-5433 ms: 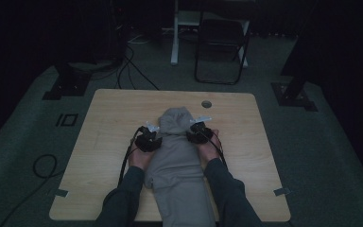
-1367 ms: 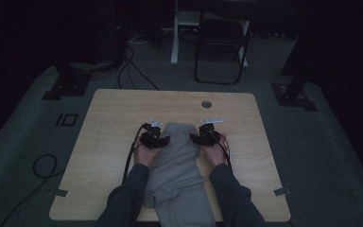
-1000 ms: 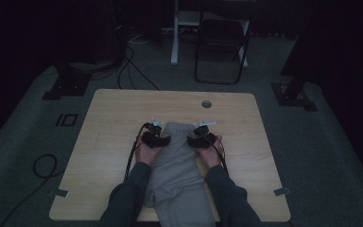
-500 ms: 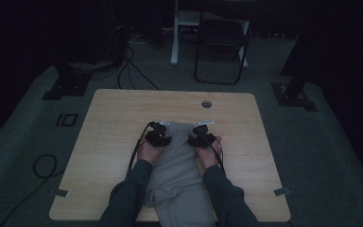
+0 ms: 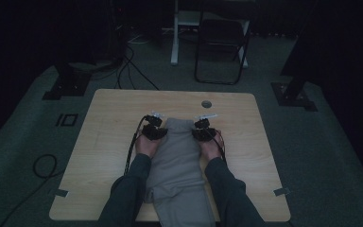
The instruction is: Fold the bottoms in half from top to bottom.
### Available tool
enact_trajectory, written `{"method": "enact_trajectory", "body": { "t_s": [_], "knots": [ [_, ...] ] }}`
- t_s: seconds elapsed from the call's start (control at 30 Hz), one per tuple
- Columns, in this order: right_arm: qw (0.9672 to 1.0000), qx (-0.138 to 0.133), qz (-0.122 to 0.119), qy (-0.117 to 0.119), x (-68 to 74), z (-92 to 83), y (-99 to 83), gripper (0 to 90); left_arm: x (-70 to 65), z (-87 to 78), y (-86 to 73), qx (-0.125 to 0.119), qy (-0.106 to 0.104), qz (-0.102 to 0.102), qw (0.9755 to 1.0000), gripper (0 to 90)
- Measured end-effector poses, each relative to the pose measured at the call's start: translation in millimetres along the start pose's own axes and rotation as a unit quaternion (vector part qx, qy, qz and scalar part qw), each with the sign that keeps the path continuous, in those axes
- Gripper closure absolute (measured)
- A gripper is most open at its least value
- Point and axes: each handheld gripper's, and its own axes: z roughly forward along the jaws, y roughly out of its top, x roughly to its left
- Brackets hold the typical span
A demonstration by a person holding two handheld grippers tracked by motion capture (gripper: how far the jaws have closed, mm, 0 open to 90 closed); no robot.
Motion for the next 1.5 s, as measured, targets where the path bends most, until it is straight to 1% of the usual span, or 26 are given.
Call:
{"method": "enact_trajectory", "body": {
  "t_s": [0.1, 0.17, 0.2, 0.27, 0.3, 0.33, 0.4, 0.43, 0.5, 0.57, 0.63, 0.7, 0.73, 0.8, 0.9, 0.93, 0.97, 1.0, 1.07, 1.1, 1.13, 1.17, 1.23, 1.3, 1.43, 1.5],
  "knots": [
    [0.9994, -0.033, 0.002, -0.002, -0.8, -15.1, 17.1, 87.7, -3.6, -16.9, 16.2, -0.040, 0.007, 0.006, 0.9991, 86.4],
    [0.9980, -0.062, -0.001, -0.004, -0.9, -28.6, 28.7, 87.7, -5.1, -28.8, 25.2, -0.068, 0.008, 0.008, 0.9977, 86.4],
    [0.9969, -0.078, -0.003, -0.002, -1.0, -35.6, 33.8, 87.7, -5.4, -34.5, 28.9, -0.079, 0.005, 0.007, 0.9969, 86.4],
    [0.9947, -0.102, -0.009, 0.005, -1.0, -48.6, 40.4, 87.6, -6.1, -44.6, 33.6, -0.092, 0.003, 0.012, 0.9956, 86.4],
    [0.9941, -0.108, -0.012, 0.011, -0.9, -53.7, 41.7, 87.6, -7.0, -48.5, 34.8, -0.095, 0.005, 0.017, 0.9953, 86.4],
    [0.9934, -0.112, -0.017, 0.016, -0.4, -58.1, 41.3, 87.6, -7.3, -52.3, 35.1, -0.095, 0.005, 0.023, 0.9952, 86.4],
    [0.9924, -0.117, -0.028, 0.028, 0.9, -65.9, 37.2, 87.5, -9.2, -59.0, 33.2, -0.096, -0.003, 0.028, 0.9949, 86.3],
    [0.9919, -0.118, -0.032, 0.034, 1.9, -69.5, 33.5, 87.5, -11.0, -62.8, 30.9, -0.094, -0.006, 0.037, 0.9949, 86.3],
    [0.9915, -0.112, -0.044, 0.048, 4.6, -76.0, 24.1, 87.4, -14.6, -69.6, 23.3, -0.093, -0.015, 0.048, 0.9944, 86.2],
    [0.9910, -0.103, -0.061, 0.059, 7.8, -81.1, 12.5, 87.3, -16.9, -75.8, 11.9, -0.086, -0.027, 0.050, 0.9947, 86.2],
    [0.9906, -0.092, -0.071, 0.073, 11.4, -84.7, -0.6, 87.1, -21.7, -77.9, -2.3, -0.072, -0.031, 0.058, 0.9953, 86.1],
    [0.9905, -0.075, -0.082, 0.081, 15.9, -84.9, -15.3, 87.1, -27.6, -76.9, -19.5, -0.052, -0.035, 0.068, 0.9957, 86.0],
    [0.9906, -0.064, -0.088, 0.083, 18.1, -83.6, -22.8, 87.0, -30.2, -76.0, -28.8, -0.043, -0.038, 0.071, 0.9958, 85.9],
    [0.9904, -0.043, -0.095, 0.091, 21.3, -79.9, -37.4, 87.0, -34.0, -72.8, -46.9, -0.025, -0.047, 0.066, 0.9964, 85.9],
    [0.9898, -0.012, -0.097, 0.104, 25.3, -73.1, -56.9, 86.8, -37.9, -68.8, -72.5, -0.002, -0.061, 0.055, 0.9966, 85.8],
    [0.9892, -0.003, -0.097, 0.110, 26.7, -70.5, -62.6, 86.8, -39.1, -67.2, -80.3, 0.009, -0.063, 0.055, 0.9964, 85.8],
    [0.9888, 0.007, -0.099, 0.112, 28.5, -68.2, -68.0, 86.7, -40.8, -64.6, -87.6, 0.017, -0.064, 0.055, 0.9963, 85.7],
    [0.9881, 0.016, -0.102, 0.113, 30.2, -65.6, -72.7, 86.7, -42.5, -61.8, -93.8, 0.027, -0.061, 0.060, 0.9960, 85.7],
    [0.9869, 0.033, -0.108, 0.114, 32.4, -59.4, -79.5, 86.5, -44.5, -54.8, -103.3, 0.038, -0.056, 0.062, 0.9958, 85.7],
    [0.9870, 0.039, -0.107, 0.114, 32.8, -56.2, -81.7, 86.2, -45.4, -50.8, -106.6, 0.042, -0.050, 0.066, 0.9957, 85.7],
    [0.9871, 0.039, -0.102, 0.117, 32.4, -53.8, -82.7, 86.2, -45.6, -48.9, -108.9, 0.035, -0.050, 0.068, 0.9958, 85.8],
    [0.9876, 0.038, -0.097, 0.118, 31.7, -53.1, -82.3, 85.9, -45.3, -47.7, -108.9, 0.030, -0.048, 0.066, 0.9962, 85.9],
    [0.9881, 0.036, -0.098, 0.113, 30.7, -51.3, -80.6, 85.5, -44.5, -45.3, -106.7, 0.027, -0.042, 0.069, 0.9964, 85.8],
    [0.9887, 0.033, -0.092, 0.114, 27.9, -48.0, -78.0, 85.3, -43.0, -41.4, -103.4, 0.023, -0.035, 0.073, 0.9964, 85.8],
    [0.9906, 0.024, -0.080, 0.108, 21.6, -39.9, -70.6, 85.3, -36.5, -29.9, -93.6, 0.009, -0.022, 0.065, 0.9976, 85.8],
    [0.9917, 0.020, -0.074, 0.103, 18.1, -35.3, -65.7, 85.3, -32.2, -22.8, -85.8, 0.008, -0.018, 0.064, 0.9977, 85.8]
  ]
}}
